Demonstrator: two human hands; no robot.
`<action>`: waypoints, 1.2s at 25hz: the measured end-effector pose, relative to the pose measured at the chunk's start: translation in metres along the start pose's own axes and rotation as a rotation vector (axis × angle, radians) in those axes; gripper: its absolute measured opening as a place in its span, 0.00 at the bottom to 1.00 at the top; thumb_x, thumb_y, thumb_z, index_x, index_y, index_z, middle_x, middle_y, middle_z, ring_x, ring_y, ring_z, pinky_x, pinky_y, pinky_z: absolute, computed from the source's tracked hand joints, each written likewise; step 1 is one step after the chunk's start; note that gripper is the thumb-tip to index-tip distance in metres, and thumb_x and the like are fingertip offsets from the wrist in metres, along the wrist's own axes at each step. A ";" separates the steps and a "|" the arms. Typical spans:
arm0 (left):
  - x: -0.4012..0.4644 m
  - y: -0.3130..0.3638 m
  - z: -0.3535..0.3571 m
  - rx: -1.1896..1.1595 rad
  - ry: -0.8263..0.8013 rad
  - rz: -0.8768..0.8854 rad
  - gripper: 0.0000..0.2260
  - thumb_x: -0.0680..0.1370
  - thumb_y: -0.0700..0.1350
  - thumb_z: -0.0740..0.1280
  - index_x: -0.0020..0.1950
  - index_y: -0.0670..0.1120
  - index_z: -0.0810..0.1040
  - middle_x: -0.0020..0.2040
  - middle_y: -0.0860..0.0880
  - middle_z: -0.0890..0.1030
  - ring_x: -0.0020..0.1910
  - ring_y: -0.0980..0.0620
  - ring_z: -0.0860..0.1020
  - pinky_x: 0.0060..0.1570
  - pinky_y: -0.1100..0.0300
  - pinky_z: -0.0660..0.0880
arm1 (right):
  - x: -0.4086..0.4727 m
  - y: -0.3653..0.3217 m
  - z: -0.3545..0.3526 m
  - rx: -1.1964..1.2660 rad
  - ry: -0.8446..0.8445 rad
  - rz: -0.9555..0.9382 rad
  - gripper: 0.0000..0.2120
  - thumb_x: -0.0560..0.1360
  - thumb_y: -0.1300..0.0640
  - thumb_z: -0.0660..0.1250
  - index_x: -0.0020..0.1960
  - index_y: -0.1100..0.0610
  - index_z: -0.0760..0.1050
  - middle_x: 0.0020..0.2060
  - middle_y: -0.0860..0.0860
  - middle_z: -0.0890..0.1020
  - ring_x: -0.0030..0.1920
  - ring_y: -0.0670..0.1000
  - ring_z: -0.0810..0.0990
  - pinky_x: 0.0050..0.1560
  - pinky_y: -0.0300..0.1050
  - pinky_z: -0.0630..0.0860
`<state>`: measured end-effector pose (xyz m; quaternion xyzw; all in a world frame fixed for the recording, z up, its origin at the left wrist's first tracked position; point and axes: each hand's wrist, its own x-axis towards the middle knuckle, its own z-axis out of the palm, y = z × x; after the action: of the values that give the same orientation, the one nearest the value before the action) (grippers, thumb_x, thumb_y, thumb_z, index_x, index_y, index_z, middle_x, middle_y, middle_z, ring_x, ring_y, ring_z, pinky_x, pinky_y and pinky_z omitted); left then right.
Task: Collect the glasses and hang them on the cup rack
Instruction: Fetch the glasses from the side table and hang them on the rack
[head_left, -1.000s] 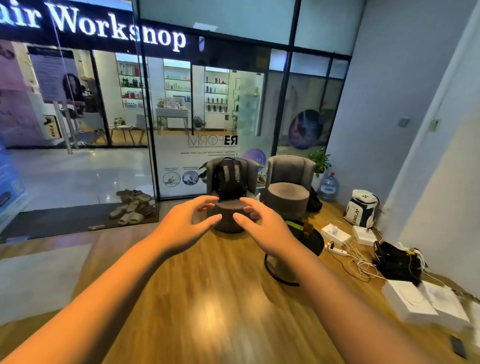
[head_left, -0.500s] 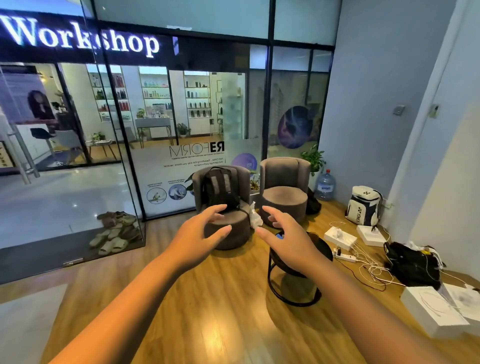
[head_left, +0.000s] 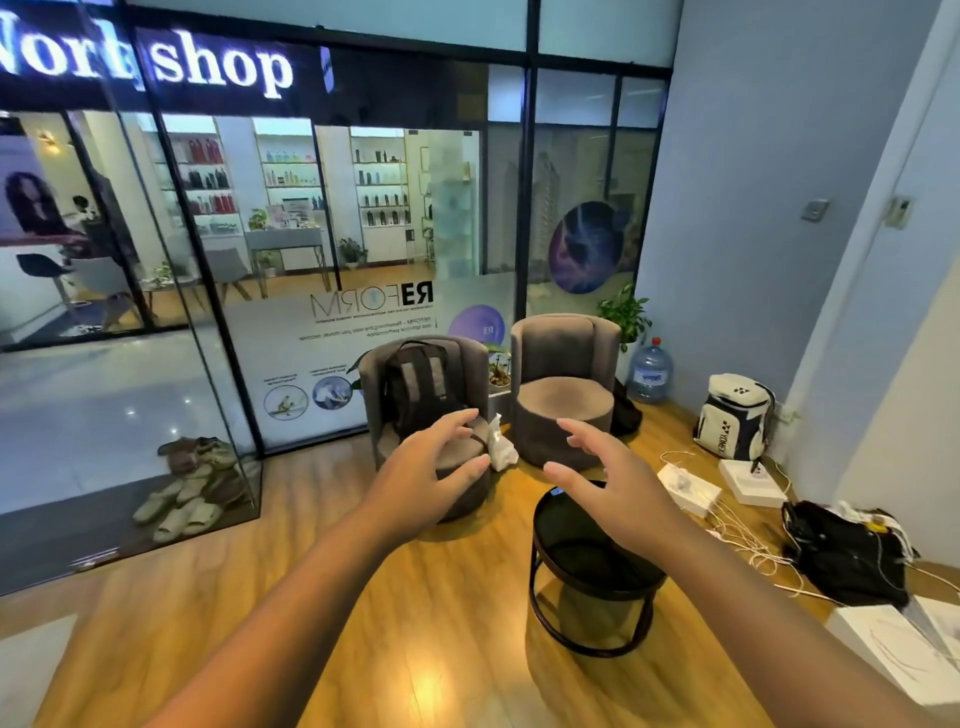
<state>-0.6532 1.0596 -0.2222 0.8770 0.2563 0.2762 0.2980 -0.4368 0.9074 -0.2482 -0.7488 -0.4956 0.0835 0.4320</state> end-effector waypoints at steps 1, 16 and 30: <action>0.015 -0.006 0.007 0.003 -0.014 0.008 0.27 0.82 0.57 0.69 0.79 0.59 0.67 0.70 0.59 0.77 0.72 0.55 0.72 0.70 0.50 0.73 | 0.010 0.008 0.000 -0.007 0.007 0.004 0.31 0.77 0.33 0.69 0.78 0.34 0.64 0.73 0.42 0.75 0.65 0.39 0.70 0.59 0.41 0.71; 0.298 -0.142 0.040 -0.060 -0.242 0.129 0.27 0.81 0.56 0.69 0.79 0.58 0.68 0.72 0.57 0.77 0.72 0.55 0.74 0.72 0.47 0.73 | 0.215 0.095 0.030 -0.097 0.254 0.299 0.33 0.76 0.33 0.70 0.78 0.34 0.64 0.75 0.44 0.74 0.73 0.51 0.73 0.59 0.46 0.72; 0.477 -0.159 0.190 -0.143 -0.427 0.169 0.29 0.77 0.68 0.63 0.77 0.71 0.59 0.59 0.73 0.74 0.60 0.69 0.73 0.62 0.64 0.69 | 0.322 0.224 -0.018 -0.155 0.328 0.422 0.41 0.72 0.37 0.77 0.80 0.36 0.62 0.78 0.46 0.71 0.76 0.52 0.69 0.66 0.51 0.72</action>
<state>-0.2357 1.3900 -0.2968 0.9105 0.0930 0.1259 0.3827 -0.1176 1.1292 -0.3027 -0.8697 -0.2569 0.0111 0.4212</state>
